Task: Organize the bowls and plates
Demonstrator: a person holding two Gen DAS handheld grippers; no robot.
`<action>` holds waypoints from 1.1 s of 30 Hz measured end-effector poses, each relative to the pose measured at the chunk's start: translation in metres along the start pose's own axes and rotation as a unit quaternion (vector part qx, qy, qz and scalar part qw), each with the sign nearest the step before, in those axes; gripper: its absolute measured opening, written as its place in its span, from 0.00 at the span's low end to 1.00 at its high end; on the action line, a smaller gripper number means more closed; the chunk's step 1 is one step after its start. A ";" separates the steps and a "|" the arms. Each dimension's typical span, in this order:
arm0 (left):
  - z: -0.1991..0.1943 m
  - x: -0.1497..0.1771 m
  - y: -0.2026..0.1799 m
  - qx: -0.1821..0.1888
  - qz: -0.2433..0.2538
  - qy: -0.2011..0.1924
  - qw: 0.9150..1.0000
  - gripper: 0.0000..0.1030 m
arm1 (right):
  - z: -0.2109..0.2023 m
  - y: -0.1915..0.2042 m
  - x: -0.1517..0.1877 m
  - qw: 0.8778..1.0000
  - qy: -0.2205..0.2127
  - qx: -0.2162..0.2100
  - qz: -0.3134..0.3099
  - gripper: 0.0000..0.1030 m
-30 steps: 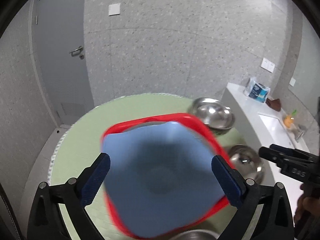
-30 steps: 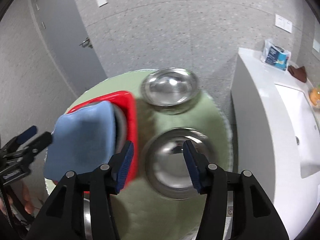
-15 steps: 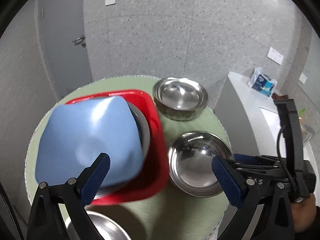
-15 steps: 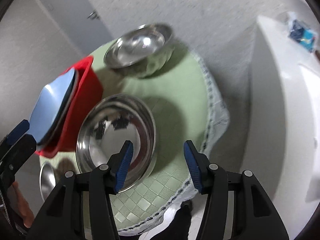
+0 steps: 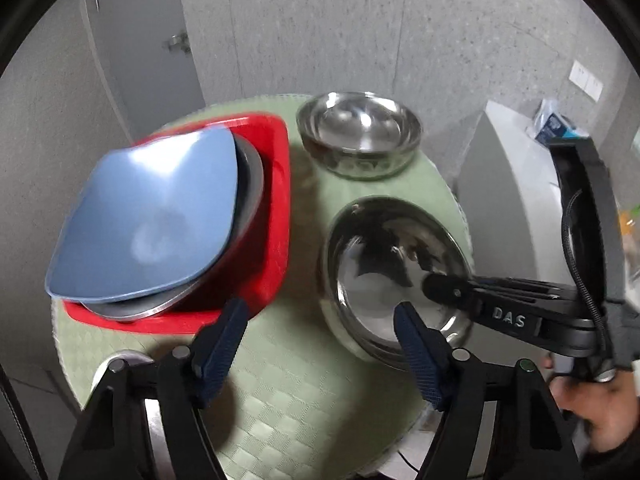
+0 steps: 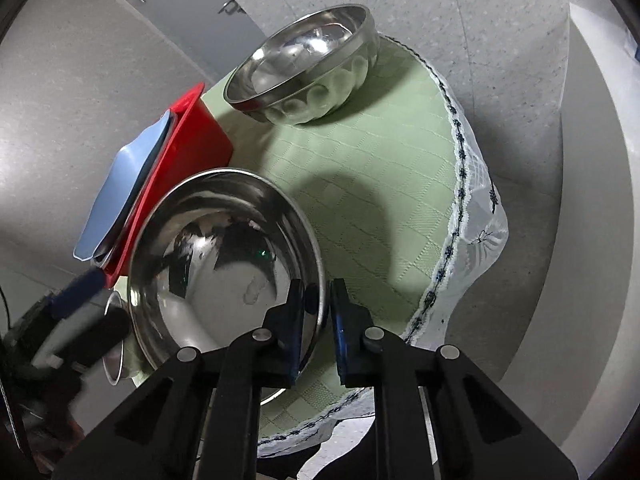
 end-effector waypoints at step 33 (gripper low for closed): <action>0.038 -0.057 -0.016 0.067 -0.005 -0.011 0.998 0.20 | -0.039 -0.009 -0.059 0.996 -0.063 -0.056 0.008 0.09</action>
Point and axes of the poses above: each gripper's, at about its wrist camera, not at the fingertips, and z roughly the way its jaws point, y to its left, x to its underside, the point moved 9 cm from there along z, roughly the way its jaws point, and after that the axes turned 6 degrees about -y, right-handed, at the moved point
